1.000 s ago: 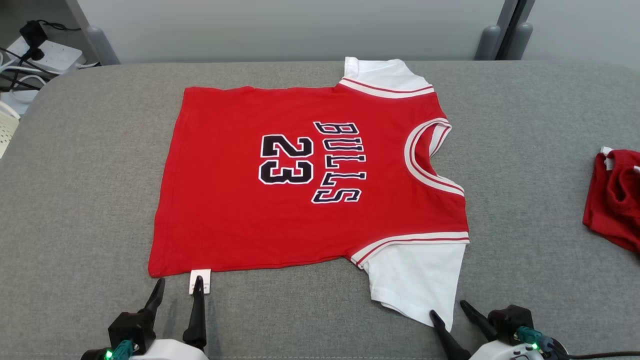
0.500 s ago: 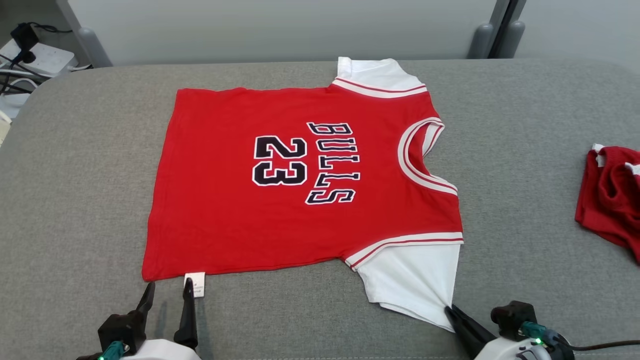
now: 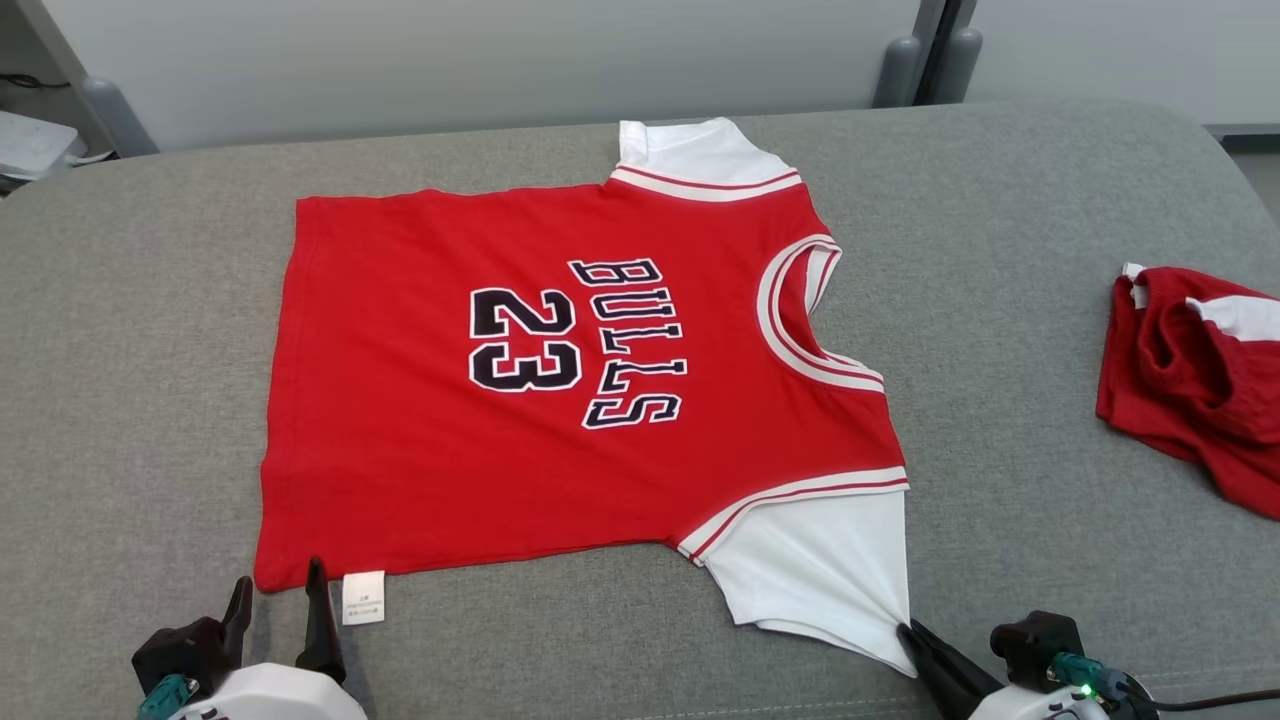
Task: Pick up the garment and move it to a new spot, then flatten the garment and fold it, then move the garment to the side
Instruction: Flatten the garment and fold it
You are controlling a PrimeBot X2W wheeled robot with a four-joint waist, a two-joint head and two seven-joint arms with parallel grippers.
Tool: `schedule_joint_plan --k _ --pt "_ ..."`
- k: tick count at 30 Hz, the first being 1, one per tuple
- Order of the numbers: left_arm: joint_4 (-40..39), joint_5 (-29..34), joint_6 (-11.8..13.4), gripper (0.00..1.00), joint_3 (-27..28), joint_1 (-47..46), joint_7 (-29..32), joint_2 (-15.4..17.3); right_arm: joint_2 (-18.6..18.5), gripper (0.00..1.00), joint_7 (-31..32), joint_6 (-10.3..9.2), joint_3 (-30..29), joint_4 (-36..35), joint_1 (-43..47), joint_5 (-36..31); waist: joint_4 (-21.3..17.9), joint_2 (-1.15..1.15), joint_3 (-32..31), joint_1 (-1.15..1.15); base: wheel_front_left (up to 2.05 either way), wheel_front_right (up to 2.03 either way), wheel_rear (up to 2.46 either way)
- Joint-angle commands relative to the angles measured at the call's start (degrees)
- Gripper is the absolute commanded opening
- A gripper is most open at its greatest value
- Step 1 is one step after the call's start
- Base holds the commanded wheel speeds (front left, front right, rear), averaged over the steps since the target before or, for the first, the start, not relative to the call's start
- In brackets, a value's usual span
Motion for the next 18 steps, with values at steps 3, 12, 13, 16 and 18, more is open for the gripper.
schedule_joint_plan --k 3,12,13,16,18 --pt "1.6 -1.3 0.2 1.0 2.8 -3.2 -0.3 0.7 -1.8 0.0 0.1 -0.22 1.2 -1.0 0.8 0.2 -0.9 0.0 0.9 0.0 0.0 0.0 0.0" --pt "5.9 -0.9 -0.5 1.0 5.4 -6.0 -0.3 0.7 -1.8 0.0 0.1 -0.22 1.1 -2.8 -0.7 -0.1 -2.2 0.0 2.4 0.0 0.0 0.0 0.0" --pt "6.3 -1.0 -0.6 0.95 5.6 -6.3 -0.3 0.7 -1.8 0.0 0.1 -0.22 1.1 -3.0 -0.8 -0.1 -2.3 0.0 2.5 0.0 0.0 0.0 0.0" --pt "7.9 -1.4 -0.7 0.0 5.1 -6.8 -0.3 0.7 -1.5 0.0 0.1 -0.22 1.2 -3.3 -1.1 -0.3 -2.5 0.0 2.7 0.0 0.0 0.0 0.0" --pt "8.1 -1.5 -0.6 0.0 4.8 -7.0 -0.3 0.7 -1.5 0.0 0.1 -0.22 1.0 -3.6 -1.2 -0.2 -2.5 0.0 2.8 0.0 0.0 0.0 0.0"
